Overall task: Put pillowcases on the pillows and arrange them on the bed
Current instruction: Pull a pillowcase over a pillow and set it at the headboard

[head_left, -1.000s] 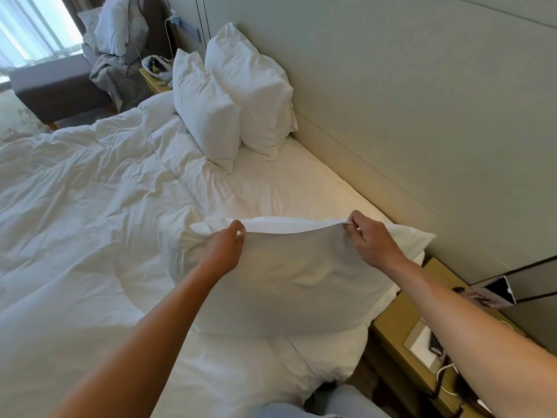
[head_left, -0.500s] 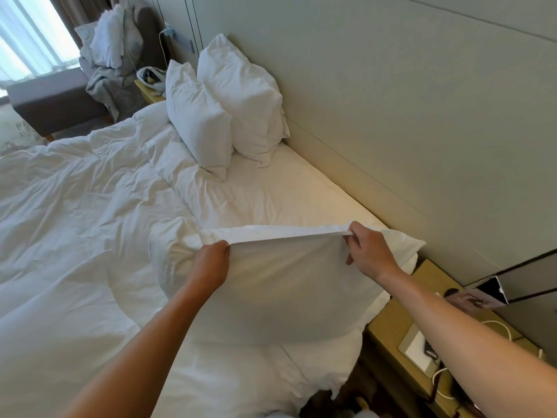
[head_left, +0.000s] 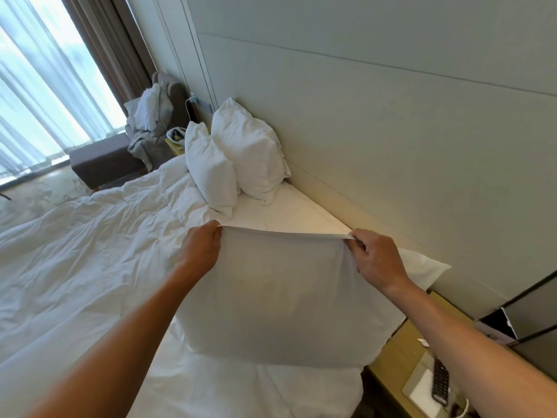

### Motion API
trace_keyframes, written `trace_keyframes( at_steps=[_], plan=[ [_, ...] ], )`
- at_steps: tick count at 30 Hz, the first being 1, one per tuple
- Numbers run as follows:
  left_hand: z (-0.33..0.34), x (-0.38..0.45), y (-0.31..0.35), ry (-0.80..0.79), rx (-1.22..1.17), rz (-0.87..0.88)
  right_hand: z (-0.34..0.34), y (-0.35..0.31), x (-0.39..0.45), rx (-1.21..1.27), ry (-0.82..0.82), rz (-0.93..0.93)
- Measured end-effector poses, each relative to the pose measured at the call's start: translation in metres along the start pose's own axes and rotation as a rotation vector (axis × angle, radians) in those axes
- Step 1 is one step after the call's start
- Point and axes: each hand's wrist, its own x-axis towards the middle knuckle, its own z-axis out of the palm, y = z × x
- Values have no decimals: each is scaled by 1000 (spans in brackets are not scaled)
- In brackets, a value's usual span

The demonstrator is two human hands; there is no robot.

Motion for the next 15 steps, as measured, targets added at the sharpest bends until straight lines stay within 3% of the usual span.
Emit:
trace_keyframes(
  at_steps=[8,15],
  plan=[
    [20,17,108,17,29,138,-102,38,-11,-21,80,56],
    [46,34,174,-7,-5,242,-153,83,-26,1,169,111]
  ],
)
